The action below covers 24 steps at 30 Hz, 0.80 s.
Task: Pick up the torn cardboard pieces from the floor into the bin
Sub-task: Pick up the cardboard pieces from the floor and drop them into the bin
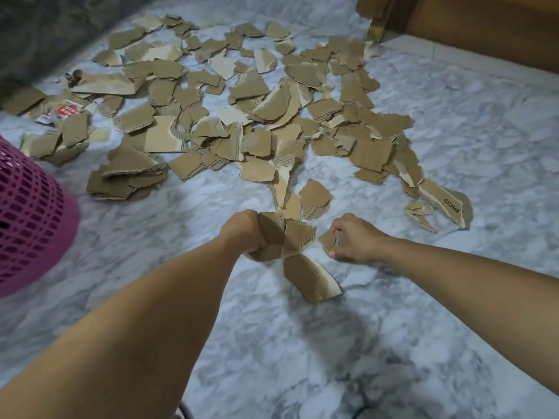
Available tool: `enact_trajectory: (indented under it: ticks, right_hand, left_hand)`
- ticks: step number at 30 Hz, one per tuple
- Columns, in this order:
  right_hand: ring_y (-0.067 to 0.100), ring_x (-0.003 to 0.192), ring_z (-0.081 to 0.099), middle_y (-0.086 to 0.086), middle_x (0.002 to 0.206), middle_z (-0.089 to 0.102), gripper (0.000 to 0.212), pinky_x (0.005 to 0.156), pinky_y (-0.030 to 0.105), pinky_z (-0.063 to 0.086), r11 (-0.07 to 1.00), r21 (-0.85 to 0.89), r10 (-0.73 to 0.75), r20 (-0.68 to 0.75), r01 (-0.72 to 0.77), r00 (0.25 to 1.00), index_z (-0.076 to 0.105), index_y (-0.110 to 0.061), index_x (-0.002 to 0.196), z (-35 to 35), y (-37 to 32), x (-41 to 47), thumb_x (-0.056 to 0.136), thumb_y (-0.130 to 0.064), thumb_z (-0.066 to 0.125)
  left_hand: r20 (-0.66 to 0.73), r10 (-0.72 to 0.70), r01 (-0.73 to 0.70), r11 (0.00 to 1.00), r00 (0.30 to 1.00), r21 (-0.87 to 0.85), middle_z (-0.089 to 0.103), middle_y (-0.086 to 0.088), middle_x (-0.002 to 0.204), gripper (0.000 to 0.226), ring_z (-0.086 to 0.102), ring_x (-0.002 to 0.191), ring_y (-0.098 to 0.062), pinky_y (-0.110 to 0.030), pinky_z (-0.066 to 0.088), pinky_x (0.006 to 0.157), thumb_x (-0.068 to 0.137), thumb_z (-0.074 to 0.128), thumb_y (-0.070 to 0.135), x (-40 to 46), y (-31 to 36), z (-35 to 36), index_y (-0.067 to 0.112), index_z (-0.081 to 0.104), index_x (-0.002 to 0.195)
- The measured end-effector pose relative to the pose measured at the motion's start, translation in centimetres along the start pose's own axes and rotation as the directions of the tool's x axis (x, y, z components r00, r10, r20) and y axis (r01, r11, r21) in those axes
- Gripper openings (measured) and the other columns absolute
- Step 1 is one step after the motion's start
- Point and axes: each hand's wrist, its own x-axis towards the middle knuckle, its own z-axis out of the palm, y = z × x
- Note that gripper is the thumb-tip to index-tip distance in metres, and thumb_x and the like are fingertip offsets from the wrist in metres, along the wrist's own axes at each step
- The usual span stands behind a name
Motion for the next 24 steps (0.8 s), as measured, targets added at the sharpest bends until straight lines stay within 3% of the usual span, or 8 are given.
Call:
enact_trajectory:
  ticks: [3, 5, 9, 12, 14, 18, 21, 24]
  right_hand:
    - [0.024, 0.118, 0.046, 0.002, 0.128, 0.040, 0.064, 0.098, 0.033, 0.043, 0.977, -0.186, -0.090, 0.062, 0.101, 0.994, 0.048, -0.026, 0.134, 0.6, 0.4, 0.1, 0.077, -0.024, 0.077]
    - [0.025, 0.122, 0.044, 0.004, 0.130, 0.039, 0.073, 0.100, 0.034, 0.042, 0.966, -0.240, -0.084, 0.067, 0.098, 0.994, 0.040, -0.025, 0.142, 0.7, 0.5, 0.3, 0.079, -0.022, 0.076]
    - [0.022, 0.112, 0.044, 0.001, 0.118, 0.042, 0.041, 0.090, 0.036, 0.044, 0.959, -0.278, -0.054, 0.006, 0.053, 0.999, 0.052, -0.023, 0.112, 0.1, 0.0, 0.6, 0.079, -0.020, 0.076]
    - [0.022, 0.095, 0.052, -0.002, 0.099, 0.054, 0.029, 0.072, 0.034, 0.044, 0.996, -0.081, 0.025, 0.049, -0.021, 0.998, 0.047, -0.027, 0.086, -0.6, -0.1, 0.7, 0.079, -0.013, 0.071]
    - [0.023, 0.094, 0.056, 0.000, 0.101, 0.057, 0.029, 0.070, 0.034, 0.046, 0.999, 0.035, 0.036, 0.082, -0.039, 0.996, 0.051, -0.025, 0.092, -1.1, -0.7, 0.7, 0.080, -0.015, 0.075]
    - [0.029, 0.112, 0.058, 0.013, 0.125, 0.058, 0.047, 0.094, 0.038, 0.050, 0.997, 0.076, 0.015, 0.205, -0.031, 0.979, 0.051, -0.008, 0.131, -0.6, -3.6, 0.1, 0.089, -0.022, 0.070]
    - [0.032, 0.115, 0.058, 0.015, 0.128, 0.059, 0.050, 0.096, 0.038, 0.050, 0.999, -0.041, 0.020, 0.213, -0.012, 0.977, 0.054, -0.007, 0.131, 2.0, -4.9, -0.7, 0.088, -0.026, 0.069]
    - [0.033, 0.119, 0.054, 0.011, 0.130, 0.048, 0.057, 0.092, 0.035, 0.050, 0.991, -0.130, 0.039, 0.113, -0.024, 0.993, 0.053, -0.012, 0.128, 3.9, -5.8, -1.6, 0.080, -0.032, 0.075]
  left_hand:
    - [-0.001, -0.014, 0.014, 0.998, 1.000, -0.061, 0.061, -0.009, 0.098, 0.035, 0.059, 0.089, -0.024, -0.031, 0.053, 0.079, 0.082, 0.066, 0.014, 0.4, -0.5, -0.6, 0.006, 0.061, 0.115]
    - [-0.009, -0.034, 0.033, 0.990, 0.999, -0.135, 0.061, -0.009, 0.099, 0.035, 0.060, 0.092, -0.025, -0.031, 0.053, 0.081, 0.081, 0.066, 0.011, 0.7, -0.7, -0.8, 0.005, 0.061, 0.115]
    - [-0.038, -0.053, 0.044, 0.976, 0.998, -0.215, 0.065, -0.012, 0.107, 0.032, 0.062, 0.101, -0.029, -0.031, 0.053, 0.081, 0.084, 0.064, 0.010, 1.1, -1.1, -1.2, 0.006, 0.061, 0.115]
    - [-0.045, -0.050, 0.039, 0.974, 0.998, -0.223, 0.064, -0.013, 0.111, 0.031, 0.062, 0.104, -0.030, -0.033, 0.053, 0.083, 0.086, 0.060, 0.009, 1.1, -1.0, -1.2, 0.005, 0.060, 0.117]
    - [-0.048, -0.053, 0.041, 0.971, 0.997, -0.236, 0.063, -0.014, 0.115, 0.033, 0.061, 0.106, -0.030, -0.034, 0.053, 0.086, 0.087, 0.056, 0.009, 1.1, -0.9, -1.2, 0.004, 0.058, 0.120]
    - [-0.044, -0.064, 0.050, 0.964, 0.997, -0.260, 0.061, -0.015, 0.116, 0.033, 0.060, 0.108, -0.031, -0.035, 0.054, 0.088, 0.087, 0.054, 0.009, 0.9, -0.9, -0.9, 0.005, 0.056, 0.120]
    - [-0.045, -0.068, 0.054, 0.965, 0.997, -0.257, 0.062, -0.015, 0.114, 0.032, 0.060, 0.105, -0.030, -0.034, 0.054, 0.084, 0.086, 0.054, 0.009, 0.7, -1.1, -0.8, 0.005, 0.057, 0.118]
    - [-0.037, -0.068, 0.056, 0.963, 0.997, -0.263, 0.063, -0.015, 0.112, 0.031, 0.061, 0.104, -0.030, -0.034, 0.054, 0.083, 0.086, 0.054, 0.010, 0.4, -1.1, -1.0, 0.005, 0.058, 0.116]
